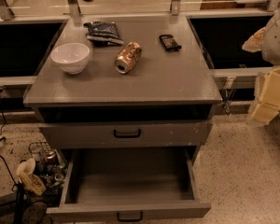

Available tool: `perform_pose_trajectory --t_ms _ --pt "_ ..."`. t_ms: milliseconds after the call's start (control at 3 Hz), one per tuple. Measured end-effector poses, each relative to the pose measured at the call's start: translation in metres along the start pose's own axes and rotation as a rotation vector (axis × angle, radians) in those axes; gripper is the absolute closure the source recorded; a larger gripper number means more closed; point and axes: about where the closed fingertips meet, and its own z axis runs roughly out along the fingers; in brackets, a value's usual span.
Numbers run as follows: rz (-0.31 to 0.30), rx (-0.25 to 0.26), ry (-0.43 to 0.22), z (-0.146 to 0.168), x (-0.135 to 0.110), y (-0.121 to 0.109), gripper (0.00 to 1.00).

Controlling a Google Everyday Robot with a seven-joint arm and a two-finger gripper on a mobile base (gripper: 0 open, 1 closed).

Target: Close middle drawer

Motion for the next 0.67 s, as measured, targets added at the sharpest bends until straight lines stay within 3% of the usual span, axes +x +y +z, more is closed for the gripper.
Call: perform_pose_trajectory --t_ms 333,667 --pt "0.000 0.000 0.000 0.0000 0.0000 0.0000 0.00" --pt "0.000 0.000 0.000 0.0000 0.0000 0.0000 0.09"
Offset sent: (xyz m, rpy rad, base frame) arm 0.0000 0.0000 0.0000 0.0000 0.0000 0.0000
